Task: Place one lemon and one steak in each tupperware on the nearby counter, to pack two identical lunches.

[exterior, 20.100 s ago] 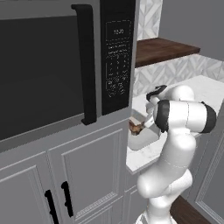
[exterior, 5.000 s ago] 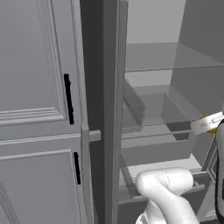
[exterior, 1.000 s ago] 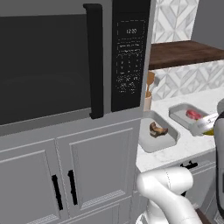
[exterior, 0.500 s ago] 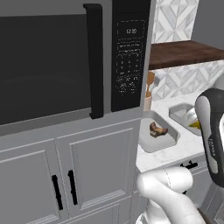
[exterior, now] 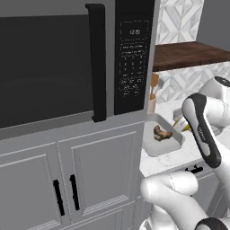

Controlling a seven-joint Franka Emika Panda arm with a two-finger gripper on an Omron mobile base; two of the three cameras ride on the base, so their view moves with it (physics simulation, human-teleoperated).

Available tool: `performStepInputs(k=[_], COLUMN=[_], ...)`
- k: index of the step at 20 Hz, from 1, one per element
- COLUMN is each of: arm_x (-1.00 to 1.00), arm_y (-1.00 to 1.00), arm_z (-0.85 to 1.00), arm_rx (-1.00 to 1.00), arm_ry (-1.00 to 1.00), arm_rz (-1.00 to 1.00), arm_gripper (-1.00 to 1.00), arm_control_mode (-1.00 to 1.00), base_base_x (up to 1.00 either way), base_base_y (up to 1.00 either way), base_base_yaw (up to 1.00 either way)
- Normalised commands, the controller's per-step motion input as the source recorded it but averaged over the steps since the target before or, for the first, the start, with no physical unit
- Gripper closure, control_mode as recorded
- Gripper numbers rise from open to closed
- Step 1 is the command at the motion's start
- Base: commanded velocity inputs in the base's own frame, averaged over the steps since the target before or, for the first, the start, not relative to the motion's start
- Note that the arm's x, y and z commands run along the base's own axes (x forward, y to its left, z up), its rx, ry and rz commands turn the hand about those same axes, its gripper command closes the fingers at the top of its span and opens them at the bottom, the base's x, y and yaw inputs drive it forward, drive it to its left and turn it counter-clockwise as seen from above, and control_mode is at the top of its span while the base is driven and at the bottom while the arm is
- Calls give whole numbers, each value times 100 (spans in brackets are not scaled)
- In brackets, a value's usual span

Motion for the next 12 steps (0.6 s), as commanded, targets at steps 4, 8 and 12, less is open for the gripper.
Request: performStepInputs(k=[4,8,12], arm_x=[68,63,58], arm_y=[1,1,1], arm_z=[-44,-52,-44], arm_rx=[0,0,0], arm_ry=[0,0,8], arm_rz=[14,9,16], arm_gripper=[100,100,100], arm_control_mode=[-100,-100,-100], base_base_x=[0,0,0], base_base_y=[0,0,0], base_base_yaw=[0,0,0])
